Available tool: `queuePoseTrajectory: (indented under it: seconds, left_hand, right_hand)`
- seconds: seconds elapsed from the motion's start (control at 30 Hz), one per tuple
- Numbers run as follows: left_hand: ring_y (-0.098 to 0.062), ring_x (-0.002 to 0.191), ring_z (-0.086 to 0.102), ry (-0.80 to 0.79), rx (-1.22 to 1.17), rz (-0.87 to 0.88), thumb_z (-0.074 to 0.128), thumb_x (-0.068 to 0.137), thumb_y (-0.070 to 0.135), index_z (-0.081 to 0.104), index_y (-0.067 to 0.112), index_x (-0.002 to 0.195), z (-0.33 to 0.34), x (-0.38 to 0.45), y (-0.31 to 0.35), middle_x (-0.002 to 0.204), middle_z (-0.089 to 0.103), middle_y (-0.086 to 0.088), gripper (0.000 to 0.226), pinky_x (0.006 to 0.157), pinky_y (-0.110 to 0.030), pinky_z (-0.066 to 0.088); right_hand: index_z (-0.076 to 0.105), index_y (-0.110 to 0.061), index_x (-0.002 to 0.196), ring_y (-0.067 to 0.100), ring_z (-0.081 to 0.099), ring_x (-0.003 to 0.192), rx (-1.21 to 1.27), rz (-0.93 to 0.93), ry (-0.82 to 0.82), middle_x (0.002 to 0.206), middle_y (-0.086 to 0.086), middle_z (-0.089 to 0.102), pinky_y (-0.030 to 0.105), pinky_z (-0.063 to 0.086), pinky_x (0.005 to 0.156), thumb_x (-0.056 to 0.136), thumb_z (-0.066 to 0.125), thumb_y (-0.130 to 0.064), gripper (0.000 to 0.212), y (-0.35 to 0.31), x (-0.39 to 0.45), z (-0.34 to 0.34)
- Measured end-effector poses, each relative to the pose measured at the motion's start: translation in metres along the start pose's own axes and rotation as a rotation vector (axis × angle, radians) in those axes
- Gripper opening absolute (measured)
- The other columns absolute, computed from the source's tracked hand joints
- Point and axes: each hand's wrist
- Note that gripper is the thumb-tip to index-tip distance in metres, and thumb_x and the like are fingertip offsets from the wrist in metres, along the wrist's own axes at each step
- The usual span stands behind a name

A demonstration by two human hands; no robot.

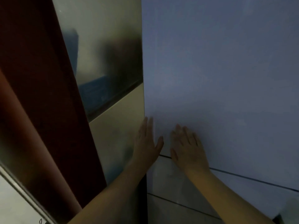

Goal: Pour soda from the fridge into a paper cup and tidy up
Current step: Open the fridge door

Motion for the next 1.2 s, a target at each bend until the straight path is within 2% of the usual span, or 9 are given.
queuePoseTrajectory:
  seconds: [0.17, 0.3, 0.43, 0.53, 0.7, 0.8, 0.97, 1.07, 1.2]
  left_hand:
    - [-0.018, 0.138, 0.035, 0.067, -0.221, -0.156, 0.056, 0.088, 0.053, 0.01, 0.015, 0.153, 0.017, 0.018, -0.013, 0.156, 0.027, -0.007, 0.088, 0.109, -0.036, 0.037]
    - [-0.011, 0.128, 0.049, -0.005, -0.4, -0.289, 0.065, 0.079, 0.065, 0.032, 0.023, 0.146, 0.034, 0.046, -0.038, 0.141, 0.048, 0.006, 0.085, 0.099, -0.044, 0.048]
    - [0.004, 0.109, 0.057, -0.028, -0.492, -0.259, 0.073, 0.085, 0.027, 0.046, 0.037, 0.12, 0.015, 0.045, -0.025, 0.117, 0.055, 0.023, 0.046, 0.084, -0.014, 0.051]
    - [0.015, 0.095, 0.057, -0.054, -0.556, -0.265, 0.071, 0.087, 0.02, 0.046, 0.036, 0.114, 0.009, 0.042, -0.023, 0.107, 0.053, 0.028, 0.04, 0.075, -0.007, 0.049]
    - [-0.009, 0.103, 0.06, -0.084, -0.594, -0.331, 0.073, 0.084, 0.034, 0.047, 0.027, 0.122, -0.004, 0.04, -0.013, 0.112, 0.059, 0.011, 0.047, 0.09, -0.037, 0.053]
    - [-0.016, 0.112, 0.059, -0.097, -0.578, -0.337, 0.071, 0.073, 0.055, 0.046, 0.022, 0.131, -0.004, 0.036, -0.015, 0.126, 0.059, 0.003, 0.071, 0.094, -0.046, 0.052]
    - [-0.013, 0.104, 0.062, -0.057, -0.54, -0.322, 0.073, 0.071, 0.05, 0.048, 0.02, 0.125, -0.017, 0.009, -0.014, 0.115, 0.06, 0.006, 0.067, 0.08, -0.025, 0.053]
    - [-0.008, 0.093, 0.06, -0.064, -0.522, -0.31, 0.078, 0.08, 0.03, 0.047, 0.01, 0.13, -0.032, -0.012, -0.011, 0.113, 0.059, 0.004, 0.062, 0.066, -0.009, 0.047]
    - [-0.008, 0.088, 0.06, -0.06, -0.444, -0.309, 0.079, 0.078, 0.032, 0.051, 0.017, 0.121, -0.062, -0.048, 0.004, 0.106, 0.06, 0.007, 0.053, 0.063, -0.011, 0.044]
  right_hand:
    - [0.048, -0.011, 0.137, 0.034, 0.035, 0.136, -0.027, -0.02, 0.042, 0.153, 0.01, 0.033, 0.053, 0.034, 0.105, 0.08, 0.045, -0.033, 0.062, 0.004, -0.002, 0.009]
    - [0.048, -0.011, 0.138, 0.034, 0.033, 0.137, -0.044, -0.032, 0.061, 0.154, 0.009, 0.029, 0.055, 0.029, 0.107, 0.077, 0.061, -0.031, 0.065, 0.005, -0.002, 0.014]
    - [0.05, -0.011, 0.136, 0.035, 0.034, 0.136, -0.063, -0.016, 0.096, 0.152, 0.011, 0.033, 0.054, 0.025, 0.108, 0.073, 0.07, -0.03, 0.068, 0.0, -0.002, 0.016]
    - [0.053, -0.011, 0.134, 0.036, 0.037, 0.135, -0.069, 0.007, 0.125, 0.15, 0.012, 0.036, 0.053, 0.024, 0.108, 0.071, 0.073, -0.03, 0.069, -0.005, -0.002, 0.015]
    - [0.057, -0.009, 0.129, 0.036, 0.046, 0.127, -0.081, 0.039, 0.129, 0.145, 0.014, 0.043, 0.055, 0.036, 0.103, 0.067, 0.077, -0.031, 0.069, -0.009, -0.002, 0.008]
    - [0.061, -0.008, 0.125, 0.036, 0.053, 0.12, -0.089, 0.064, 0.129, 0.141, 0.014, 0.049, 0.056, 0.042, 0.097, 0.06, 0.082, -0.031, 0.072, -0.012, -0.004, 0.004]
    - [0.062, -0.007, 0.123, 0.037, 0.052, 0.121, -0.097, 0.062, 0.176, 0.142, 0.018, 0.046, 0.056, 0.041, 0.099, 0.061, 0.081, -0.03, 0.069, -0.034, -0.026, -0.001]
    - [0.064, -0.007, 0.118, 0.039, 0.052, 0.118, -0.09, 0.063, 0.232, 0.138, 0.021, 0.049, 0.055, 0.041, 0.1, 0.067, 0.077, -0.026, 0.056, -0.051, -0.043, -0.007]
    - [0.065, -0.012, 0.1, 0.033, 0.056, 0.093, -0.04, 0.102, 0.361, 0.105, 0.013, 0.06, 0.045, 0.04, 0.091, 0.074, 0.064, -0.027, 0.03, -0.074, -0.056, -0.036]
Point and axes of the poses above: each hand's wrist, its own x-axis towards the middle knuckle, its own z-axis out of the palm, y = z × x
